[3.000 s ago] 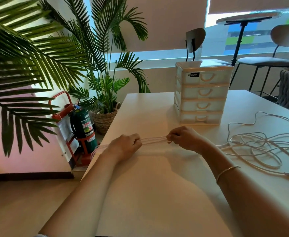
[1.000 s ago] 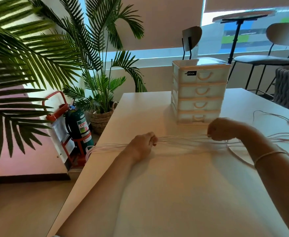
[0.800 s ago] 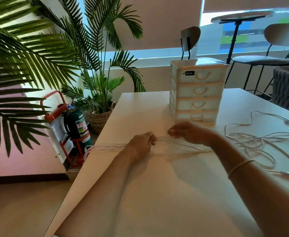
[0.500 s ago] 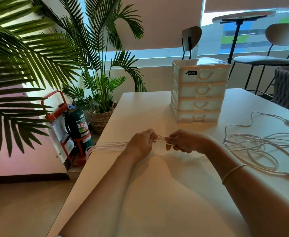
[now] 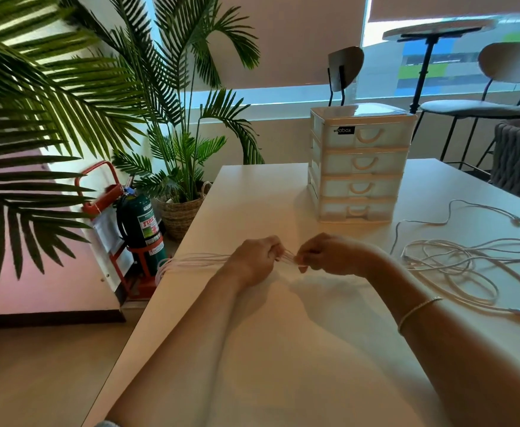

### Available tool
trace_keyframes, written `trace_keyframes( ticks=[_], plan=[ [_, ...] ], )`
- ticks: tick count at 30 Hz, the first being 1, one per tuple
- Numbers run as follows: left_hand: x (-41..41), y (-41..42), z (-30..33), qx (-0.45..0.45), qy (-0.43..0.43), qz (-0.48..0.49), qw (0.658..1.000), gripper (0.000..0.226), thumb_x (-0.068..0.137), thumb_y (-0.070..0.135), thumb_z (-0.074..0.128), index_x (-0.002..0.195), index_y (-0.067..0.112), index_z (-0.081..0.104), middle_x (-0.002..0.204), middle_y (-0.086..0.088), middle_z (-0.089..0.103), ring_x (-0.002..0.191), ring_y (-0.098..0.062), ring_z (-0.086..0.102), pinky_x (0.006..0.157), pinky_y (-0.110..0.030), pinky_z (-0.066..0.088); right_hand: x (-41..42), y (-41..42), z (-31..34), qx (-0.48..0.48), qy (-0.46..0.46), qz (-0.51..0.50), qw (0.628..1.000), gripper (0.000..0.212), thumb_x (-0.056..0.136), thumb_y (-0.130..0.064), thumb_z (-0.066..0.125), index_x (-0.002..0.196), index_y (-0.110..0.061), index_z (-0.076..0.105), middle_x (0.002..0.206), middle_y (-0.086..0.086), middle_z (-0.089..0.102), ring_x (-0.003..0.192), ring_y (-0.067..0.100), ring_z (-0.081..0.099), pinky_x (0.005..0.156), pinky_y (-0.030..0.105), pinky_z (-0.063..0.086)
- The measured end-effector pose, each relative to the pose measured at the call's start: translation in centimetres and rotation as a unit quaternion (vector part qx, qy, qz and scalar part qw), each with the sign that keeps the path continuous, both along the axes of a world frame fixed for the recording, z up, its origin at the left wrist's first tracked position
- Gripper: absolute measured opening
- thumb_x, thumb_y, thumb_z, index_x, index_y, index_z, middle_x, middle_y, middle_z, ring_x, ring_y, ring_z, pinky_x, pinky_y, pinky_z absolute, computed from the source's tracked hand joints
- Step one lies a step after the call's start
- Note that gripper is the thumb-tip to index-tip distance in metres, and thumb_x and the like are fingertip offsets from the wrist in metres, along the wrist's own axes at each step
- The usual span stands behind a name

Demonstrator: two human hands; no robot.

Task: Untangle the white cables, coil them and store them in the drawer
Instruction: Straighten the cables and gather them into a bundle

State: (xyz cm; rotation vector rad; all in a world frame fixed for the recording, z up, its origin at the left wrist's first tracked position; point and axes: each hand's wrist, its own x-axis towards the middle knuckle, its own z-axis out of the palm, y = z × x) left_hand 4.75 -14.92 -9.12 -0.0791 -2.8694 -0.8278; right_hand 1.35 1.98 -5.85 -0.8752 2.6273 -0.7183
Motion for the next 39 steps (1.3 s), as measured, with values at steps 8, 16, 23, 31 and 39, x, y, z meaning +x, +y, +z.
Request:
trace_keyframes(
  ticks=[8,16,23,31,39],
  plan=[
    [0.2,0.5,-0.1,-0.005,-0.007,-0.033,0.999,0.022,0.098,0.017,0.041,0.101,0.011,0.061,0.091,-0.003,0.061,0.084,-0.021,0.052,0.068,-0.019,0.03,-0.5,0.0,-0.5,-0.061,0.059,-0.057,0.995,0.025,0.095,-0.02,0.046,0.094,-0.009,0.069,0.064,-0.012,0.047,0.063,0.007,0.044,0.051,0.009,0.032],
    [0.3,-0.8,0.2,-0.051,-0.071,-0.011,0.996,0.028,0.099,0.029,0.038,0.113,0.013,0.057,0.119,-0.013,0.06,0.107,-0.029,0.053,0.086,-0.031,0.039,-0.5,-0.1,-0.9,-0.022,0.061,-0.043,0.997,0.028,0.097,-0.021,0.043,0.096,-0.008,0.068,0.066,-0.013,0.045,0.058,0.002,0.038,0.05,0.01,0.032],
    [2.4,-6.1,1.0,-0.133,-0.112,0.053,0.983,0.029,0.099,0.03,0.031,0.119,0.018,0.049,0.123,-0.009,0.056,0.109,-0.026,0.052,0.09,-0.034,0.039,-1.3,0.3,-1.3,-0.036,0.072,-0.065,0.995,0.03,0.097,-0.024,0.044,0.094,-0.008,0.07,0.067,-0.012,0.046,0.06,0.001,0.039,0.055,0.012,0.031],
    [4.1,-11.1,1.4,-0.193,-0.013,0.152,0.969,0.018,0.098,0.02,0.031,0.089,0.019,0.046,0.095,-0.005,0.059,0.09,-0.024,0.05,0.077,-0.031,0.035,-1.3,-0.4,-1.3,-0.071,0.067,-0.064,0.993,0.029,0.095,-0.023,0.047,0.09,-0.007,0.071,0.062,-0.01,0.046,0.055,0.004,0.038,0.053,0.015,0.03],
    [3.7,-11.2,1.2,-0.368,-0.068,0.244,0.895,0.035,0.095,0.016,0.031,0.115,0.016,0.059,0.121,-0.008,0.057,0.112,-0.025,0.05,0.094,-0.037,0.036,-1.1,-1.2,-1.5,-0.063,0.099,-0.052,0.992,0.029,0.096,-0.022,0.046,0.089,-0.008,0.07,0.081,-0.003,0.059,0.075,0.01,0.048,0.058,0.02,0.032]
  ],
)
